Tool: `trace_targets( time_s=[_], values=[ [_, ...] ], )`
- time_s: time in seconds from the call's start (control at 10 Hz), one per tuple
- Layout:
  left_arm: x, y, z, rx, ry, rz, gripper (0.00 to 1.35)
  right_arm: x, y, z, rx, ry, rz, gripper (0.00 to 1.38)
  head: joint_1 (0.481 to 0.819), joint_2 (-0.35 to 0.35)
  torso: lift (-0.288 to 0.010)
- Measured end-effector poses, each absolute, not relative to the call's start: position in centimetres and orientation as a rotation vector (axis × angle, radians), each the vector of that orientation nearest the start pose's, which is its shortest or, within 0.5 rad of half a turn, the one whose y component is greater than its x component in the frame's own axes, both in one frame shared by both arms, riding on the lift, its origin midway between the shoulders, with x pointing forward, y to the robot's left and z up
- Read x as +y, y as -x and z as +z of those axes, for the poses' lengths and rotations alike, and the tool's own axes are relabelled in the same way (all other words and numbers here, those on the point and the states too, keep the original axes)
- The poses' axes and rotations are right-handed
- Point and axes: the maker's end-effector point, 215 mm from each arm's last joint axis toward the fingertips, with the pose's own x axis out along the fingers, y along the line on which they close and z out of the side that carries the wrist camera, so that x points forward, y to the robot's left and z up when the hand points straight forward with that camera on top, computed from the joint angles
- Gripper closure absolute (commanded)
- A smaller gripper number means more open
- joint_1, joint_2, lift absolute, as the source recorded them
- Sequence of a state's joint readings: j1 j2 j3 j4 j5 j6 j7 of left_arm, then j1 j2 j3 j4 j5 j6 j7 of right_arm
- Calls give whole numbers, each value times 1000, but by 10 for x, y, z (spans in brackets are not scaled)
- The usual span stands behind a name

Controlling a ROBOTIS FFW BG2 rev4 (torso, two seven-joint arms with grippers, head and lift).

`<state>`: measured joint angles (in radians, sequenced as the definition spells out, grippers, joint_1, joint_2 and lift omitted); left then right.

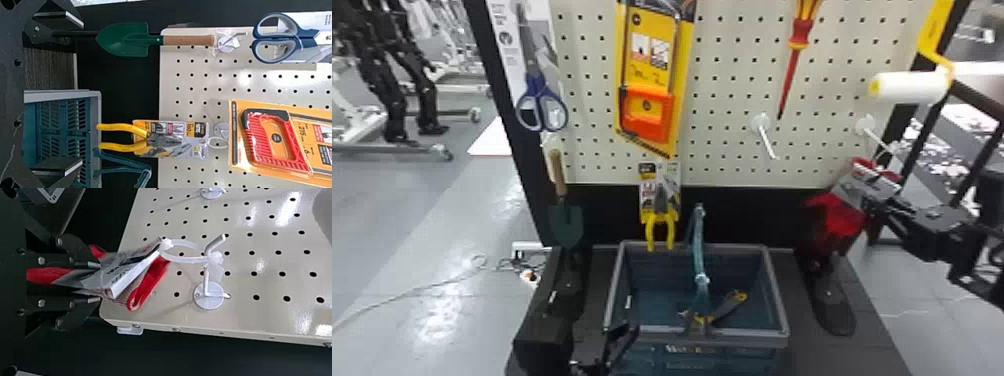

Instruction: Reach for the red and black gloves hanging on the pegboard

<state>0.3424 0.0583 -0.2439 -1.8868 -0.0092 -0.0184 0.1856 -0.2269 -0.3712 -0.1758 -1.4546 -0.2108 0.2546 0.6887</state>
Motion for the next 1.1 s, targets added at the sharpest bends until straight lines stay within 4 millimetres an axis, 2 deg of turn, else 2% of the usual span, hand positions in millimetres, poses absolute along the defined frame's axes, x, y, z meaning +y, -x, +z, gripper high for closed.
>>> trace_targets(
  time_s=[0.2,0.8,0.9,1.0,1.1],
  values=[
    [136,-481,-349,15,14,-64,90,-337,-627,-286,113,72,453,1282,549,0,-100],
    [136,-481,-348,14,14,-65,88,-331,-624,-293,103,36,459,1282,549,0,-100],
    [136,-481,-348,13,14,-65,85,-331,-623,-295,105,31,457,1081,549,0,-100],
    [136,-481,-348,13,14,-65,84,-333,-621,-300,106,22,444,717,549,0,-100],
    [136,-481,-349,14,14,-65,84,-337,-618,-303,103,4,424,602,549,0,-100]
  ],
)
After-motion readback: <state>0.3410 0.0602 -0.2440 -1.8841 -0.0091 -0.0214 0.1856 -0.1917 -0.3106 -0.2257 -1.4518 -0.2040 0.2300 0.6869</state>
